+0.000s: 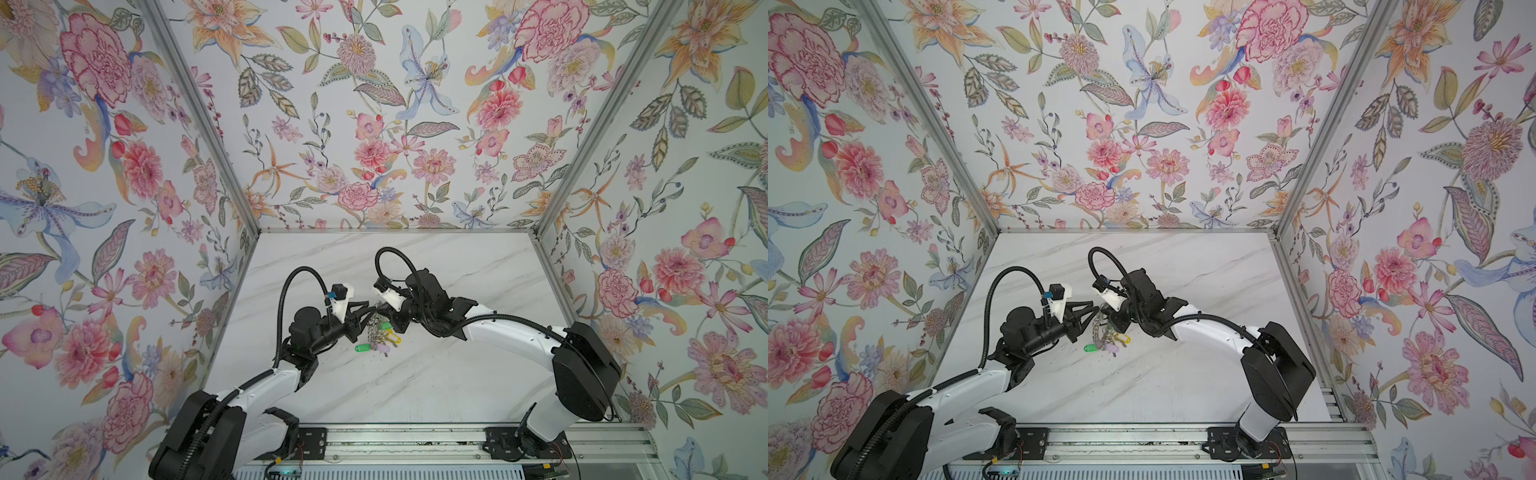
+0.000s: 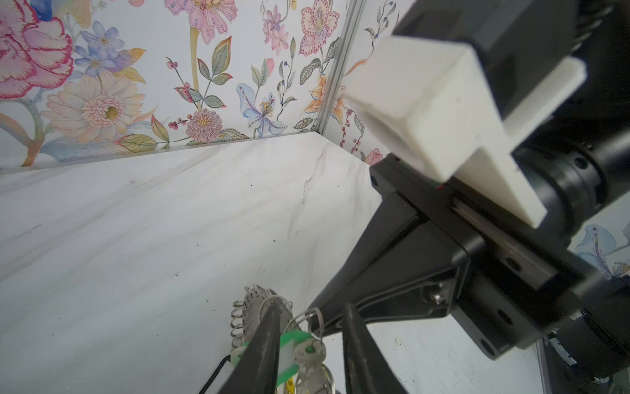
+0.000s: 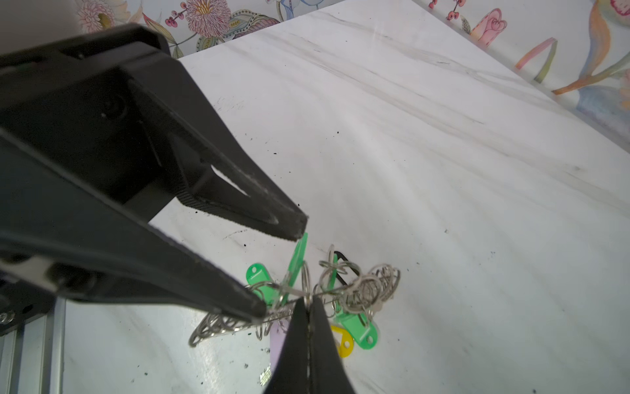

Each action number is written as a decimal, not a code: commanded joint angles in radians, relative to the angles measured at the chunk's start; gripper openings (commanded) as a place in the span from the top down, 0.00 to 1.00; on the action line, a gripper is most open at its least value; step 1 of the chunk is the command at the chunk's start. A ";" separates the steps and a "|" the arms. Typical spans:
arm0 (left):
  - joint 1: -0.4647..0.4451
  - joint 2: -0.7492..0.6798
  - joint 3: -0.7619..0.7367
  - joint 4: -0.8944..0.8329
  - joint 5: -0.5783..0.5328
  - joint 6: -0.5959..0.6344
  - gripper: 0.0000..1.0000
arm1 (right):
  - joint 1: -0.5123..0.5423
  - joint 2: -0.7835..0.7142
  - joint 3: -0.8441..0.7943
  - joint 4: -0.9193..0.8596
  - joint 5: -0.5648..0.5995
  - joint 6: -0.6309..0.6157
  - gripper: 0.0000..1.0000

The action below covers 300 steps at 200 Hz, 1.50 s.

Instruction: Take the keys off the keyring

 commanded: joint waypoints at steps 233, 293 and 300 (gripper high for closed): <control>-0.018 0.064 0.006 0.042 -0.074 -0.051 1.00 | -0.016 -0.185 -0.413 0.911 0.107 0.305 1.00; -0.009 0.127 0.057 -0.019 -0.068 -0.059 0.81 | -0.042 -0.194 -0.403 0.917 0.015 0.309 1.00; -0.003 0.112 0.060 -0.038 -0.084 -0.053 0.79 | -0.049 -0.204 -0.404 0.899 0.007 0.309 1.00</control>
